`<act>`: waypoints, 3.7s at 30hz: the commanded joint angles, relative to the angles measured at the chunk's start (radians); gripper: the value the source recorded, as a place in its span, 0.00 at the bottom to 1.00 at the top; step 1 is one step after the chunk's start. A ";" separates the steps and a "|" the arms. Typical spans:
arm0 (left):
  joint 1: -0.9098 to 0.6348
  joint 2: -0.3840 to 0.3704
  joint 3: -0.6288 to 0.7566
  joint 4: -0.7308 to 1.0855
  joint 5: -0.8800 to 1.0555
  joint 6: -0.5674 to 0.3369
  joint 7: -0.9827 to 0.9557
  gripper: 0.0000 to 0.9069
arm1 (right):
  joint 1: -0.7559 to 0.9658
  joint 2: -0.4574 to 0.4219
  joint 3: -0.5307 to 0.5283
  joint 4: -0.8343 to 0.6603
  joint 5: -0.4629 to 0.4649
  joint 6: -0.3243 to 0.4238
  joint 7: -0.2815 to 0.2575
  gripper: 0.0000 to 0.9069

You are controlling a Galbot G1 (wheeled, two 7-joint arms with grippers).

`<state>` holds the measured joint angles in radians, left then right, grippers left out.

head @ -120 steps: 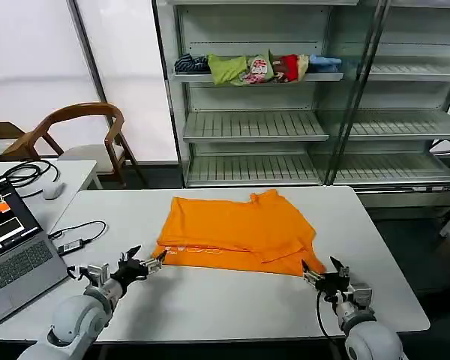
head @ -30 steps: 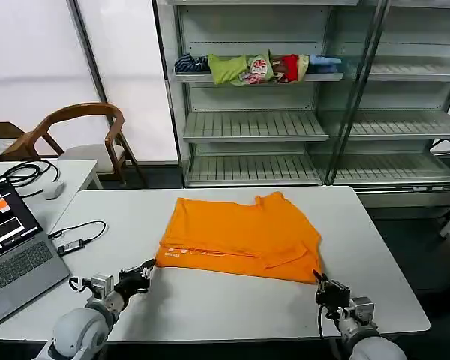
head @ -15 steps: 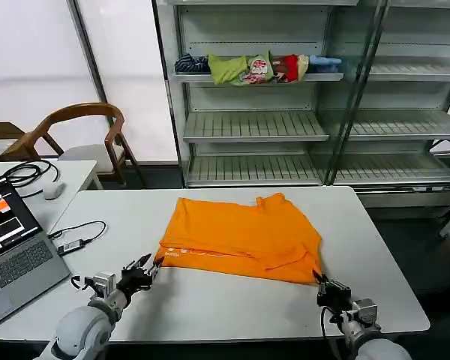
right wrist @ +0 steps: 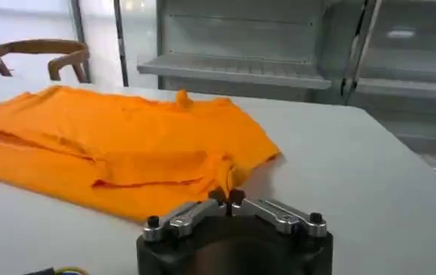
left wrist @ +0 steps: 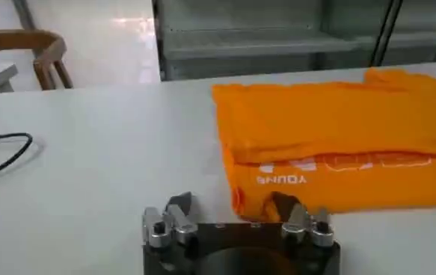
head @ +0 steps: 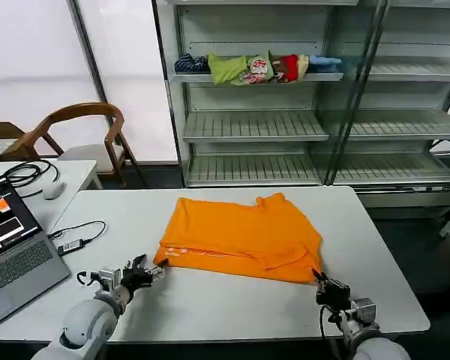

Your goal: Fold and organize the clothes.

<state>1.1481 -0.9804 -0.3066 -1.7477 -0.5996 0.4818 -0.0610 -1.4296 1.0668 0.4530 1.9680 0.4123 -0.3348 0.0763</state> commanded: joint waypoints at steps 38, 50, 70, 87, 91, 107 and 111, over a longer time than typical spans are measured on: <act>0.494 0.051 -0.274 -0.348 -0.027 0.000 0.015 0.01 | -0.296 0.002 0.058 0.154 -0.071 0.070 -0.041 0.00; 0.665 0.046 -0.344 -0.437 -0.018 -0.017 0.020 0.01 | -0.419 0.009 0.098 0.226 -0.097 0.097 -0.045 0.00; 0.605 0.040 -0.355 -0.434 0.037 -0.036 0.018 1.00 | -0.443 0.024 0.202 0.247 -0.108 0.112 -0.022 1.00; 0.307 0.074 -0.297 -0.374 -0.014 -0.057 0.005 1.00 | 0.002 0.018 0.106 0.192 0.036 -0.053 0.100 1.00; 0.167 0.072 -0.238 -0.274 -0.028 -0.055 0.011 1.00 | 0.192 0.018 -0.022 0.112 0.063 -0.115 0.162 1.00; -0.212 0.082 0.021 0.111 -0.083 -0.041 0.033 1.00 | 0.698 0.147 -0.272 -0.344 0.116 -0.243 0.237 1.00; -0.272 0.069 0.067 0.183 -0.098 -0.039 0.038 1.00 | 0.758 0.195 -0.293 -0.454 0.113 -0.243 0.224 1.00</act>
<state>1.0664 -0.9112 -0.3568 -1.7522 -0.6830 0.4430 -0.0299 -0.9293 1.1847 0.2632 1.7755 0.5072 -0.5321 0.2749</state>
